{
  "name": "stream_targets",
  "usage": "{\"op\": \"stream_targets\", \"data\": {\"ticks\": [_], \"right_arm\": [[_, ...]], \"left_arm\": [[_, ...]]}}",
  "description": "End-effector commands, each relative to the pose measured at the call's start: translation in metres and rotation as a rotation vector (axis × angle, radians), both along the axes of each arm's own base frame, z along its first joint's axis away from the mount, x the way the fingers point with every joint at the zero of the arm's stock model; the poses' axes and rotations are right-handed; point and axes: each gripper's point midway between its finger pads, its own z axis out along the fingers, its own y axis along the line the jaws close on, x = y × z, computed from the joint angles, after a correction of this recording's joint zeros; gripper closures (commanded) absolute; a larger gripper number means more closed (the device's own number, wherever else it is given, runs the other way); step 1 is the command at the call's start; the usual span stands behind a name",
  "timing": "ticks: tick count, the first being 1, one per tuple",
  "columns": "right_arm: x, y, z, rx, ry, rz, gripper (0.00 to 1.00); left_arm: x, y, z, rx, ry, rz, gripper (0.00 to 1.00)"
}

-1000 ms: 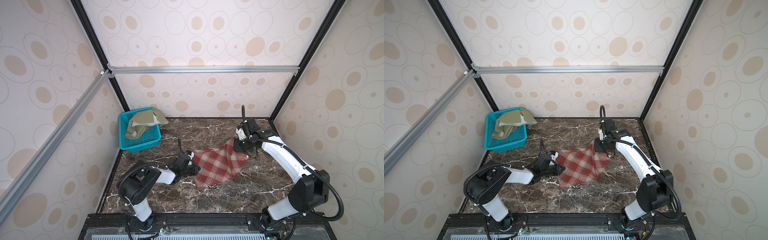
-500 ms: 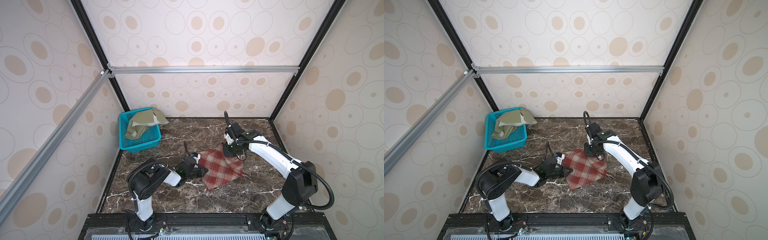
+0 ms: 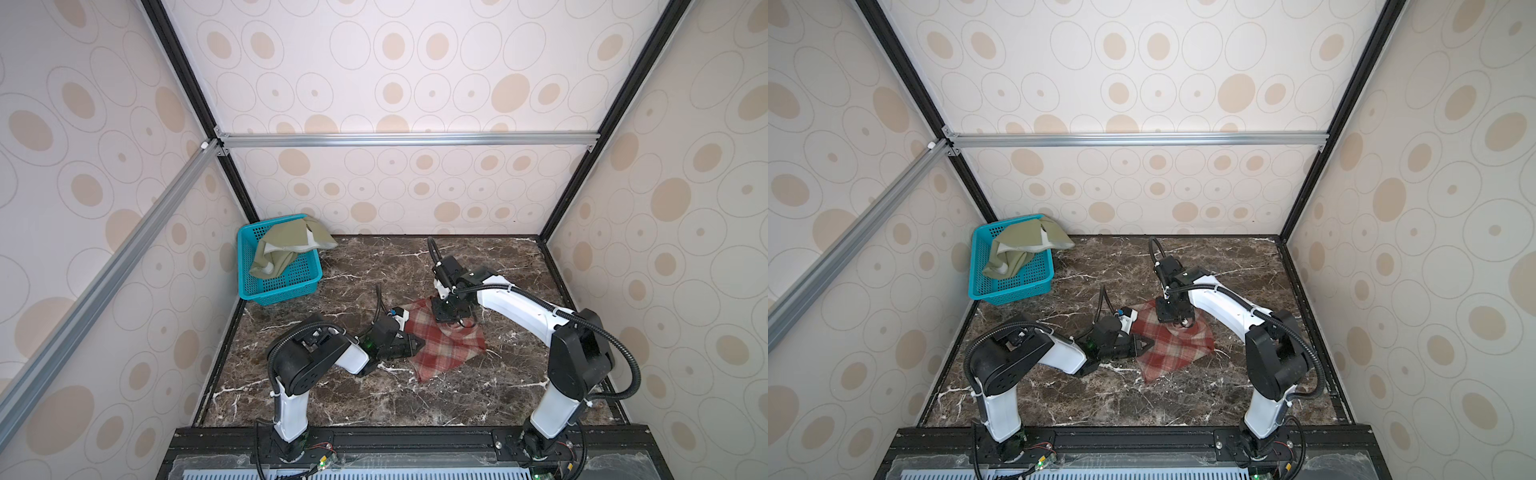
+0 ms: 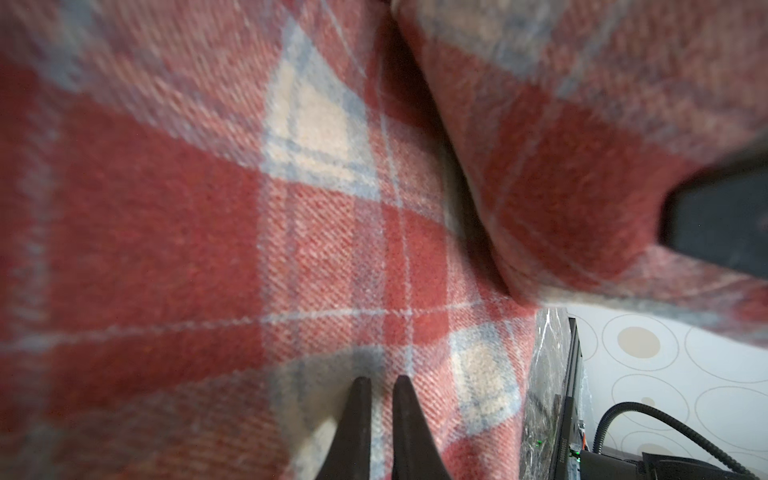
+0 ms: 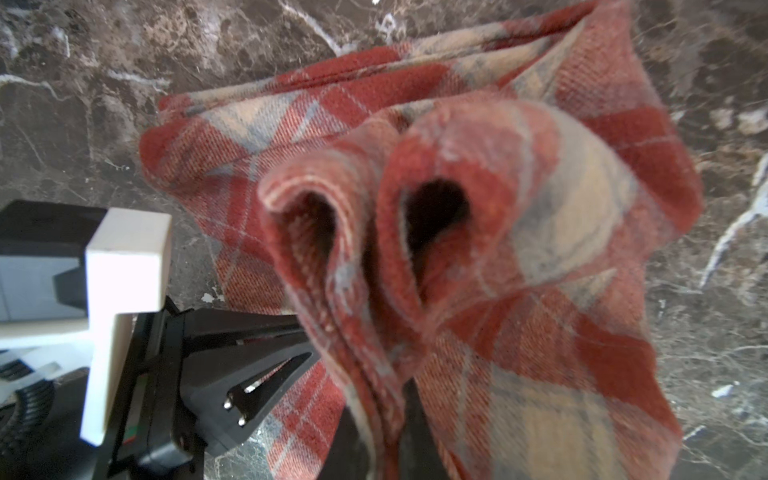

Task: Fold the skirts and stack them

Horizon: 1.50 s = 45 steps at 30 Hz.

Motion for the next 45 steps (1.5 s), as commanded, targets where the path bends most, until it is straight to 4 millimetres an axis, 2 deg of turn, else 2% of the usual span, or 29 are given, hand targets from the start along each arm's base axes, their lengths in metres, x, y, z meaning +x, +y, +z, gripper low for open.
{"op": "stream_targets", "data": {"ticks": [1, 7, 13, 20, 26, 32, 45], "right_arm": [[-0.003, 0.011, -0.008, 0.026, 0.020, 0.000, 1.00], [-0.007, 0.019, -0.015, 0.067, 0.045, -0.011, 1.00], [-0.005, 0.015, -0.016, 0.050, 0.024, -0.021, 1.00], [-0.001, 0.012, -0.012, 0.033, 0.009, -0.022, 1.00], [0.002, 0.013, -0.003, 0.032, -0.003, -0.023, 1.00], [-0.003, 0.024, 0.009, 0.085, -0.008, -0.029, 1.00], [-0.012, 0.037, 0.016, 0.140, 0.025, -0.028, 1.00]], "left_arm": [[-0.015, -0.001, -0.022, 0.040, 0.078, -0.021, 0.87], [-0.015, 0.002, -0.016, 0.079, 0.061, -0.029, 0.87], [-0.005, 0.026, -0.012, 0.320, -0.008, -0.028, 0.87], [-0.003, 0.049, -0.007, 0.479, -0.038, -0.025, 0.87], [-0.008, 0.049, -0.012, 0.455, -0.020, -0.020, 0.87], [-0.012, 0.043, -0.021, 0.405, 0.006, -0.029, 0.88], [-0.017, 0.041, -0.027, 0.379, 0.030, -0.031, 0.88]]}}
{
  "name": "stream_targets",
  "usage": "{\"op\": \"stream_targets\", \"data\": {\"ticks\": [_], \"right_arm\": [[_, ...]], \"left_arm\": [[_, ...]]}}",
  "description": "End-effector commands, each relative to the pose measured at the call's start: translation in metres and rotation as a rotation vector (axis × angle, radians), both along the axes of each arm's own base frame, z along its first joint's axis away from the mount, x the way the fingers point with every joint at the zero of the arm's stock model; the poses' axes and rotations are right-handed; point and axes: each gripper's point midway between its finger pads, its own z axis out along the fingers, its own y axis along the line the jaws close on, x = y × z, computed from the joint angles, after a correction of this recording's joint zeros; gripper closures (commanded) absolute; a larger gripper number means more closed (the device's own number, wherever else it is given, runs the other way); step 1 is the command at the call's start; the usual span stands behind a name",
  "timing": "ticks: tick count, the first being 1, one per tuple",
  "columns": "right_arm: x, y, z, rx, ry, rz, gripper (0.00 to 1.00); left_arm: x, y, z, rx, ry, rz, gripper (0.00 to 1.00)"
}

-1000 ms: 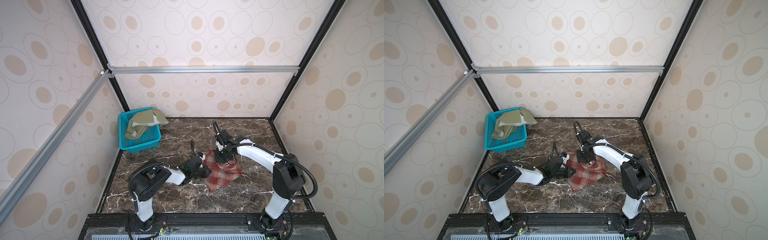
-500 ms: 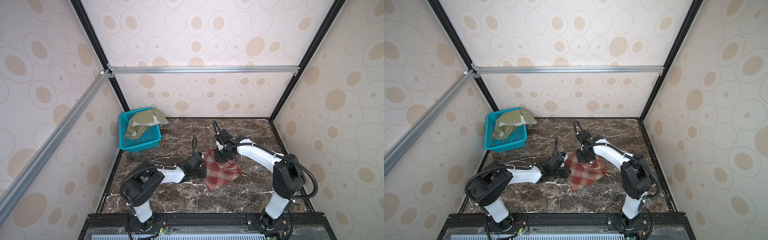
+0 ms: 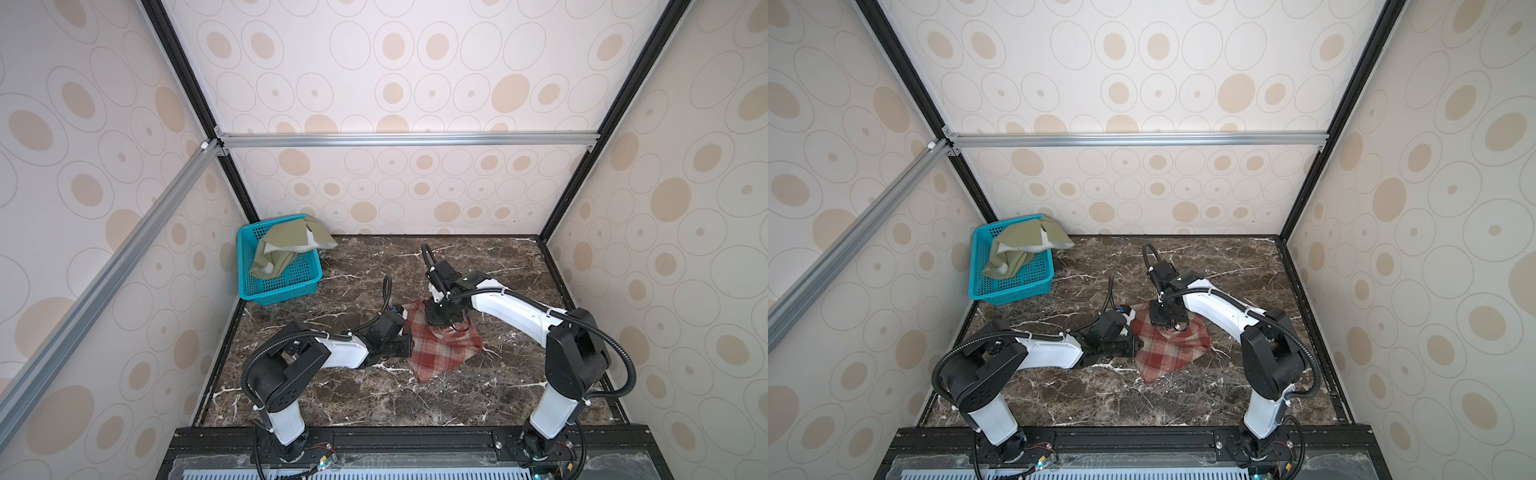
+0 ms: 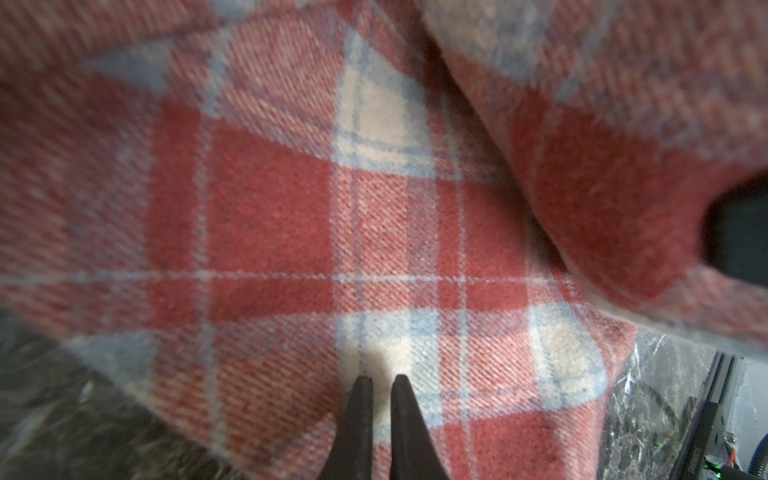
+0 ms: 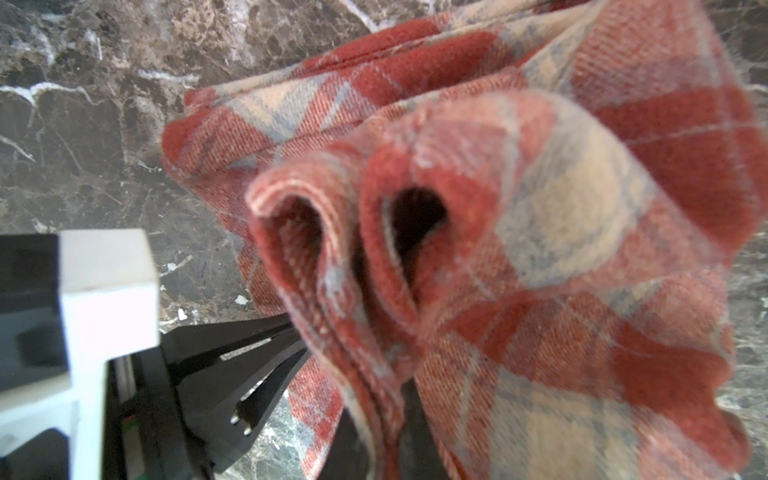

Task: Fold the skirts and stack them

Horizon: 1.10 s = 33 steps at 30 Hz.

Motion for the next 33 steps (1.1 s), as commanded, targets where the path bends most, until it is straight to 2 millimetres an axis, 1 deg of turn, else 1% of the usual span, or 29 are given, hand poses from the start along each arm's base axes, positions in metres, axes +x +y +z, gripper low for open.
{"op": "stream_targets", "data": {"ticks": [1, 6, 10, 15, 18, 21, 24, 28, 33], "right_arm": [[-0.004, 0.015, 0.023, 0.082, -0.004, 0.007, 1.00], [-0.004, 0.009, 0.035, 0.068, -0.034, 0.006, 1.00], [-0.006, 0.009, 0.036, 0.057, -0.021, 0.014, 1.00], [-0.006, 0.008, 0.043, 0.065, -0.034, 0.015, 1.00], [-0.007, 0.011, 0.043, 0.079, -0.029, 0.013, 1.00], [-0.009, 0.017, 0.034, 0.108, -0.004, 0.008, 1.00], [-0.009, 0.020, 0.020, 0.108, 0.014, 0.000, 1.00], [-0.008, 0.016, -0.003, 0.068, 0.036, -0.018, 1.00], [-0.006, 0.018, -0.017, 0.063, 0.049, -0.030, 1.00]], "left_arm": [[-0.016, 0.010, -0.026, 0.055, 0.080, -0.004, 0.88], [-0.016, 0.010, -0.026, 0.054, 0.077, -0.002, 0.88], [-0.016, 0.010, -0.026, 0.055, 0.079, -0.004, 0.88], [-0.016, 0.011, -0.026, 0.057, 0.077, -0.001, 0.88], [-0.016, 0.011, -0.026, 0.058, 0.076, -0.002, 0.89], [-0.016, 0.010, -0.026, 0.057, 0.077, -0.003, 0.89], [-0.015, 0.010, -0.025, 0.054, 0.076, 0.000, 0.89], [-0.016, 0.011, -0.024, 0.058, 0.075, 0.000, 0.89], [-0.015, 0.012, -0.021, 0.058, 0.069, 0.004, 0.89]]}}
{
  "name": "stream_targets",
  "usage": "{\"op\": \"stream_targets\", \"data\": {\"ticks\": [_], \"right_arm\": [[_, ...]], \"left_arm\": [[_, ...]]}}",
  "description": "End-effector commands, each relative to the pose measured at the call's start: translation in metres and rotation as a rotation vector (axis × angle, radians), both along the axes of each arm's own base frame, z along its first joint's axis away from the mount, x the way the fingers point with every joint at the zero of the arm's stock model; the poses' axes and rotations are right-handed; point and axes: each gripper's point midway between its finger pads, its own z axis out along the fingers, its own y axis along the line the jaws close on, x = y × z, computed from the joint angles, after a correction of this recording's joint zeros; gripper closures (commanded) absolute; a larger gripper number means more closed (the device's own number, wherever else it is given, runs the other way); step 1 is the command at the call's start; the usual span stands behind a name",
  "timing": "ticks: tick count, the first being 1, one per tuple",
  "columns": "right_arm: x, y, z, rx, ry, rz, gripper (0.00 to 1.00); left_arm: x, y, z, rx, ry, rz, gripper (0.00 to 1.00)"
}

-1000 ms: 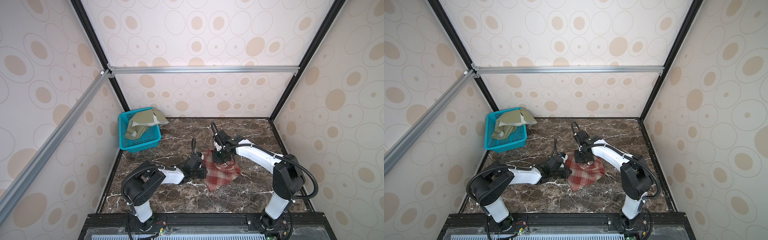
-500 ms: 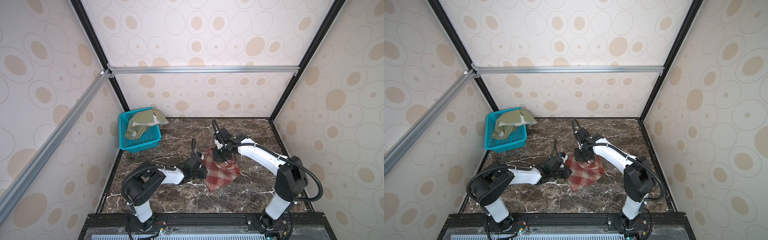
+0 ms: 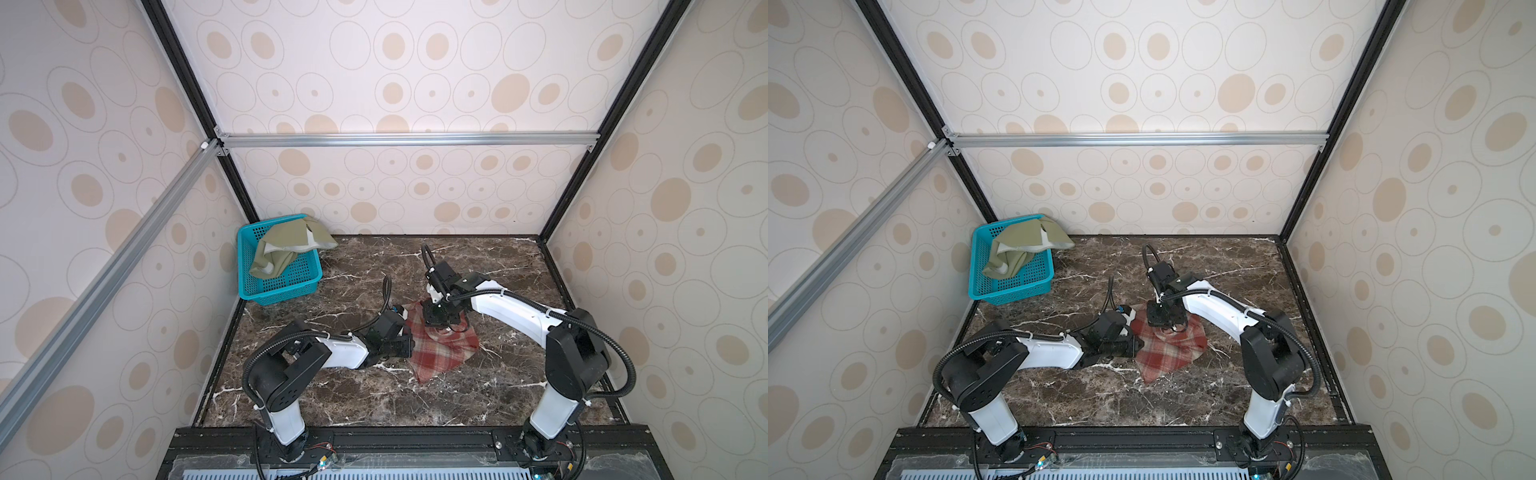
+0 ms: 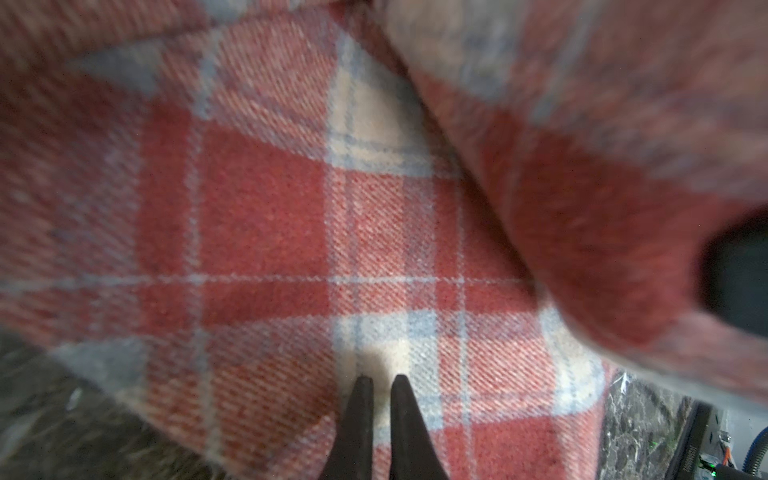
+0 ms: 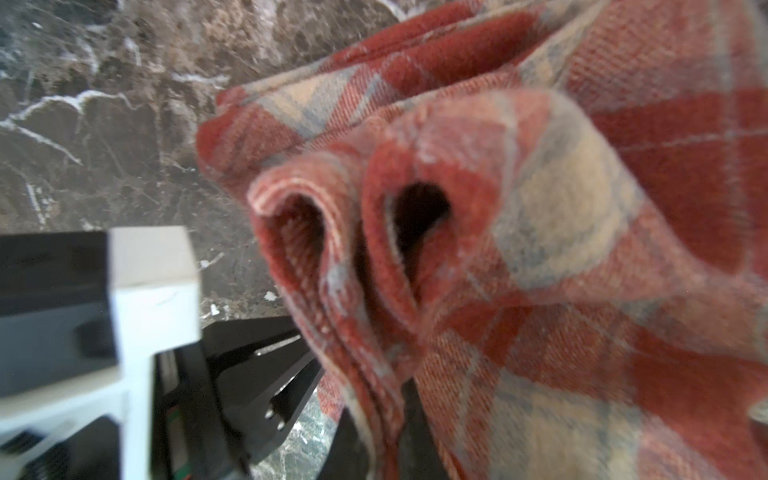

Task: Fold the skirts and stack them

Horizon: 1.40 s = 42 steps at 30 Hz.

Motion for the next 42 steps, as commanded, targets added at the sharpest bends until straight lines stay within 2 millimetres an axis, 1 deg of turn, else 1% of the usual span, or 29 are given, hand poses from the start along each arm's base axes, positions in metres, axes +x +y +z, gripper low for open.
{"op": "stream_targets", "data": {"ticks": [1, 7, 13, 18, 19, 22, 25, 26, 29, 30, 32, 35, 37, 39, 42], "right_arm": [[-0.002, 0.007, -0.014, 0.008, 0.022, -0.012, 1.00], [-0.001, 0.007, -0.032, -0.003, 0.037, -0.034, 1.00], [-0.002, 0.013, -0.039, 0.024, 0.051, -0.052, 1.00], [-0.001, 0.017, -0.040, 0.046, 0.053, -0.065, 1.00], [-0.001, 0.018, -0.040, 0.049, 0.056, -0.067, 0.98], [-0.001, 0.022, -0.040, 0.073, 0.060, -0.070, 0.89], [-0.001, 0.029, -0.038, 0.114, 0.068, -0.073, 0.77], [-0.002, 0.032, -0.036, 0.132, 0.070, -0.071, 0.73], [-0.002, 0.043, -0.025, 0.189, 0.067, -0.052, 0.67], [-0.002, 0.046, -0.021, 0.206, 0.065, -0.046, 0.65], [-0.003, 0.051, -0.013, 0.240, 0.063, -0.038, 0.63], [-0.003, 0.058, 0.000, 0.291, 0.055, -0.032, 0.60], [-0.004, 0.060, 0.009, 0.321, 0.049, -0.027, 0.58], [-0.005, 0.064, 0.022, 0.356, 0.036, -0.020, 0.57], [-0.007, 0.064, 0.038, 0.385, 0.012, -0.013, 0.56]], "left_arm": [[-0.014, 0.013, -0.020, 0.062, 0.068, 0.011, 0.89], [-0.016, 0.012, -0.015, 0.034, 0.067, 0.016, 0.89], [-0.014, 0.013, -0.006, 0.022, 0.042, 0.022, 0.89], [-0.017, 0.015, -0.008, 0.027, 0.048, 0.021, 0.89], [-0.014, 0.012, -0.005, 0.008, 0.033, 0.021, 0.89], [-0.015, 0.013, -0.005, -0.001, 0.034, 0.026, 0.89], [-0.013, 0.015, -0.002, -0.001, 0.026, 0.038, 0.89], [-0.013, 0.016, -0.001, 0.002, 0.023, 0.042, 0.89], [-0.010, 0.020, 0.004, 0.010, 0.008, 0.070, 0.90], [-0.012, 0.025, 0.002, 0.032, 0.018, 0.080, 0.90], [-0.008, 0.032, 0.004, 0.055, 0.008, 0.117, 0.91], [-0.004, 0.037, 0.009, 0.064, -0.009, 0.147, 0.91], [-0.002, 0.039, 0.012, 0.059, -0.016, 0.162, 0.91], [0.001, 0.039, 0.017, 0.051, -0.026, 0.176, 0.91], [0.004, 0.041, 0.020, 0.052, -0.039, 0.189, 0.91]]}}
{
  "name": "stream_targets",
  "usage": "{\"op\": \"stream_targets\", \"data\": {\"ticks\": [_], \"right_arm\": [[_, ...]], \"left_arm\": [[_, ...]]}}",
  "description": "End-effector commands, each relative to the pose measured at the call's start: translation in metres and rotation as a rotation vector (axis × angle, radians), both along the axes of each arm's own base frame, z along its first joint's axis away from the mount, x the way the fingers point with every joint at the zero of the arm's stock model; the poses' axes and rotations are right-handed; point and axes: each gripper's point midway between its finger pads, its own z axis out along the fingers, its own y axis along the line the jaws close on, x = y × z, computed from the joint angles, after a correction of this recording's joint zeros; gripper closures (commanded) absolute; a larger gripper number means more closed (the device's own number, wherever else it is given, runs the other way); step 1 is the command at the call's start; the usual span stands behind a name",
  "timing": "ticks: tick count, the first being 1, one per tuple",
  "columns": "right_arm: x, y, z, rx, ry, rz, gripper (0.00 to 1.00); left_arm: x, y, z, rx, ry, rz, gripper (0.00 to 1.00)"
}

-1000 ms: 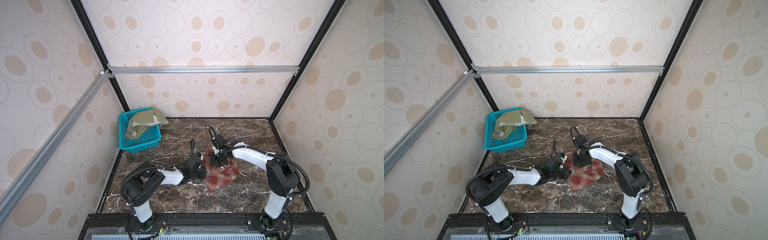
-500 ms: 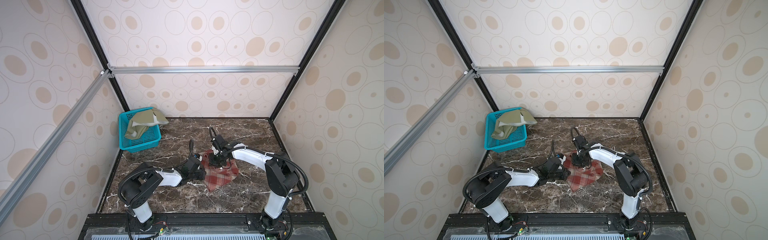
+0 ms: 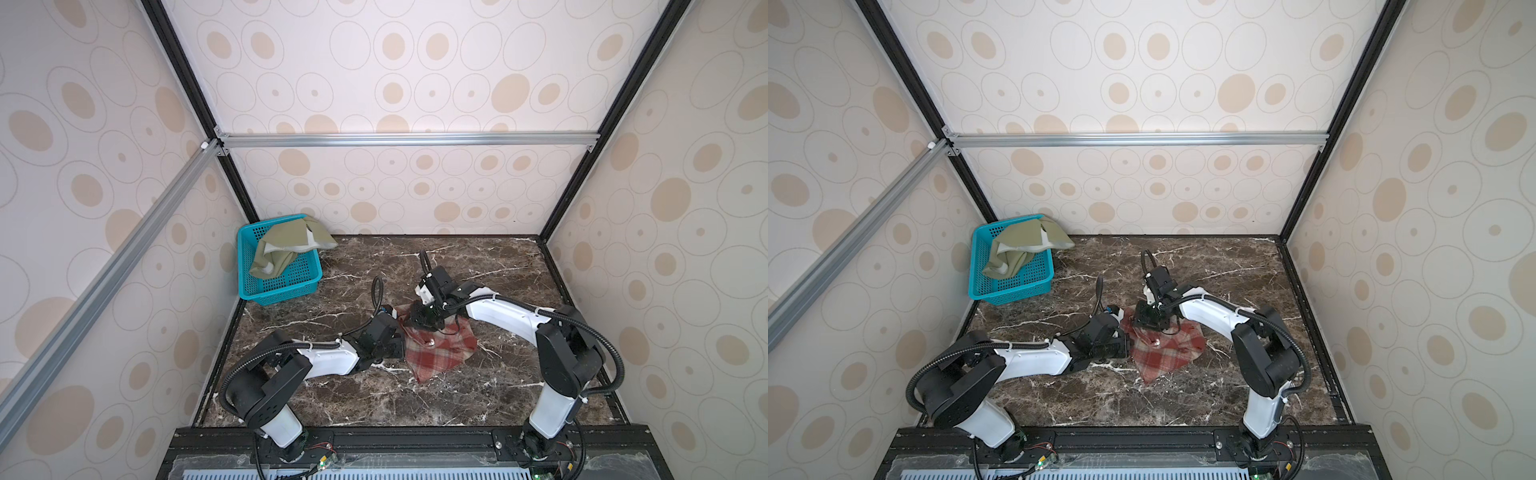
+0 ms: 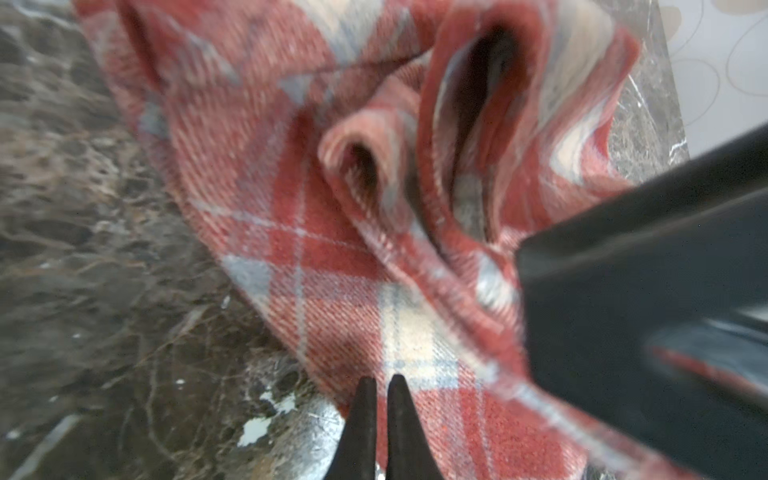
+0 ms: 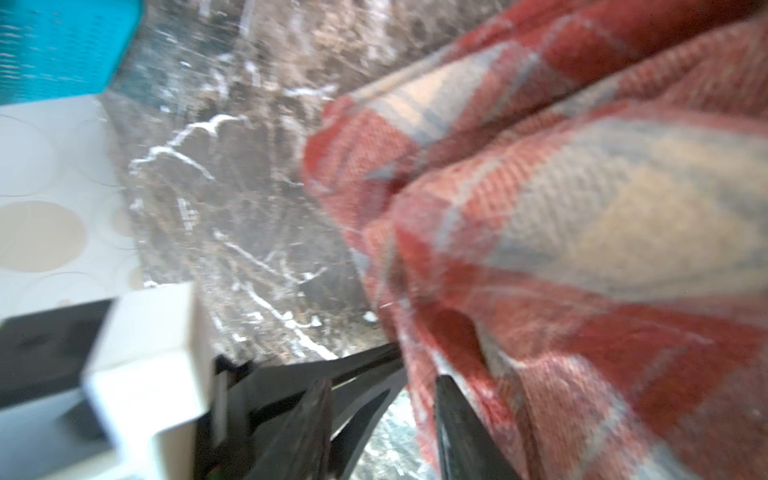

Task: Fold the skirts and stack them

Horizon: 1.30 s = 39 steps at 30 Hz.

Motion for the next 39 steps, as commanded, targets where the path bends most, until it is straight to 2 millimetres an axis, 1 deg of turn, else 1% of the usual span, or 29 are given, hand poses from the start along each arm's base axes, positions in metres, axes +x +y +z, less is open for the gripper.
{"op": "stream_targets", "data": {"ticks": [1, 4, 6, 8, 11, 12, 13, 15, 16, 21, 22, 24, 27, 31, 32, 34, 39], "right_arm": [[-0.007, 0.008, 0.036, 0.081, -0.049, 0.020, 0.55], [-0.007, -0.005, 0.050, 0.046, -0.106, 0.022, 0.54], [-0.005, -0.021, 0.053, 0.000, -0.135, 0.010, 0.53], [-0.003, -0.034, 0.048, -0.034, -0.142, 0.001, 0.53], [-0.004, -0.048, 0.030, -0.077, -0.132, 0.005, 0.56], [-0.005, -0.051, 0.023, -0.095, -0.124, 0.012, 0.59], [-0.007, -0.054, 0.016, -0.115, -0.120, 0.022, 0.64], [-0.010, -0.059, 0.004, -0.144, -0.110, 0.025, 0.71], [-0.011, -0.060, 0.000, -0.148, -0.111, 0.029, 0.73], [-0.016, -0.067, -0.015, -0.174, -0.102, 0.029, 0.80], [-0.018, -0.067, -0.018, -0.174, -0.094, 0.031, 0.82], [-0.022, -0.066, -0.022, -0.162, -0.081, 0.034, 0.83], [-0.031, -0.065, -0.026, -0.140, -0.059, 0.039, 0.86], [-0.043, -0.063, -0.032, -0.121, -0.030, 0.035, 0.88], [-0.047, -0.059, -0.033, -0.109, -0.021, 0.044, 0.89], [-0.056, -0.056, -0.037, -0.115, -0.007, 0.057, 0.89], [-0.077, -0.049, -0.049, -0.126, 0.025, 0.080, 0.90]], "left_arm": [[0.005, 0.010, 0.006, 0.019, -0.017, 0.052, 0.91], [0.012, 0.011, 0.017, 0.015, -0.050, 0.057, 0.90], [0.017, 0.011, 0.028, 0.017, -0.080, 0.059, 0.90], [0.022, 0.012, 0.039, 0.023, -0.113, 0.061, 0.90], [0.030, 0.012, 0.056, 0.017, -0.157, 0.063, 0.88], [0.033, 0.010, 0.060, 0.009, -0.169, 0.056, 0.88], [0.036, 0.006, 0.064, 0.002, -0.177, 0.050, 0.88], [0.041, -0.002, 0.069, -0.013, -0.183, 0.034, 0.88], [0.042, -0.007, 0.069, -0.021, -0.180, 0.024, 0.88], [0.050, -0.032, 0.074, -0.112, -0.180, -0.017, 0.88], [0.052, -0.040, 0.080, -0.147, -0.192, -0.036, 0.88], [0.054, -0.051, 0.081, -0.179, -0.182, -0.059, 0.88], [0.057, -0.063, 0.076, -0.205, -0.164, -0.081, 0.88], [0.063, -0.070, 0.064, -0.207, -0.141, -0.080, 0.88], [0.065, -0.072, 0.061, -0.207, -0.135, -0.078, 0.88], [0.068, -0.072, 0.053, -0.202, -0.118, -0.066, 0.89], [0.075, -0.064, 0.031, -0.196, -0.069, -0.026, 0.90]]}}
